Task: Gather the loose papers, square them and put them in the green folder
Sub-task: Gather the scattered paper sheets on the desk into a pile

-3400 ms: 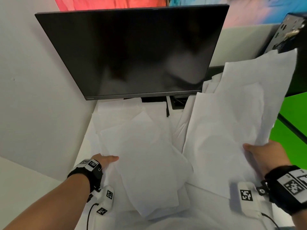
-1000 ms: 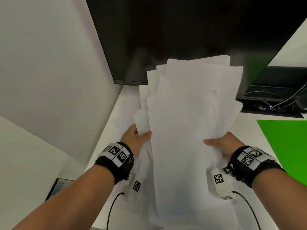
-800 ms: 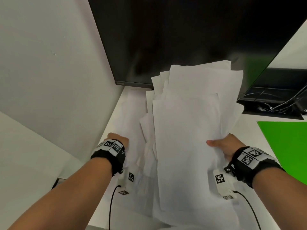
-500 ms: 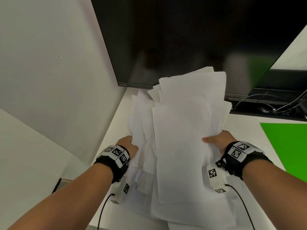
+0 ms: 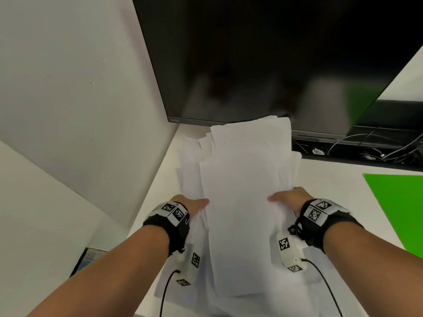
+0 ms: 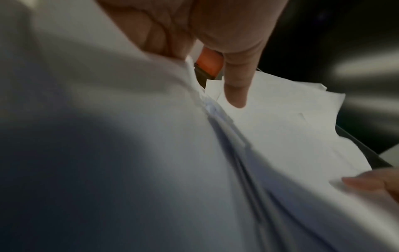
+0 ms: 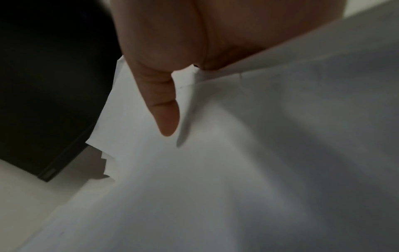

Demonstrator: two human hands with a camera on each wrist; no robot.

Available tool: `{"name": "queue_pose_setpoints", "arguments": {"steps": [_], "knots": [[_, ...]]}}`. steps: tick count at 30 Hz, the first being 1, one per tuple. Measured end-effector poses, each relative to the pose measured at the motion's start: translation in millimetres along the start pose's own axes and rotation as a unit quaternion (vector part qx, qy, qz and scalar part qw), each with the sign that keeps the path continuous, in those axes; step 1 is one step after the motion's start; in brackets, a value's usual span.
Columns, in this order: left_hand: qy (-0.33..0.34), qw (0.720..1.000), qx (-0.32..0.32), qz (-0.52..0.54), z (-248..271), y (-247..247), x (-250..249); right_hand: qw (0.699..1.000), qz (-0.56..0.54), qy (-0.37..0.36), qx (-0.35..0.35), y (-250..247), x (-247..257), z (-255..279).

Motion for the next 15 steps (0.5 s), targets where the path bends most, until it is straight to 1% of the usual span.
{"name": "queue_pose_setpoints", "arguments": {"steps": [2, 5, 8, 11, 15], "knots": [[0.014, 1.0, 0.008, 0.001, 1.4, 5.6, 3.3, 0.999, 0.033, -0.008, 0.021, 6.2, 2.8, 6.3], [0.04, 0.998, -0.011, 0.043, 5.6, 10.8, 6.6, 0.996, 0.078, -0.012, 0.028, 13.3, 4.3, 12.3], [0.036, 0.996, -0.025, 0.072, 11.7, 7.3, 14.5, 0.994, 0.102, -0.037, 0.032, 19.8, 5.4, 18.6], [0.03, 0.99, -0.046, 0.13, 18.8, -2.7, 27.8, 0.993, 0.088, -0.064, 0.042, 24.4, 6.4, 25.2], [0.06, 0.975, -0.018, 0.213, 42.9, -14.3, 37.9, 0.991, 0.037, -0.121, 0.045, 20.1, 15.3, 43.4]]}}
Point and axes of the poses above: each hand's wrist, its own z-axis away from the middle knuckle, its own y-axis out of the palm, x = y × z, the point moved 4 cm from there along -z, towards the middle knuckle, and after that the axes turned 3 degrees about -y, right-handed, at the moved point
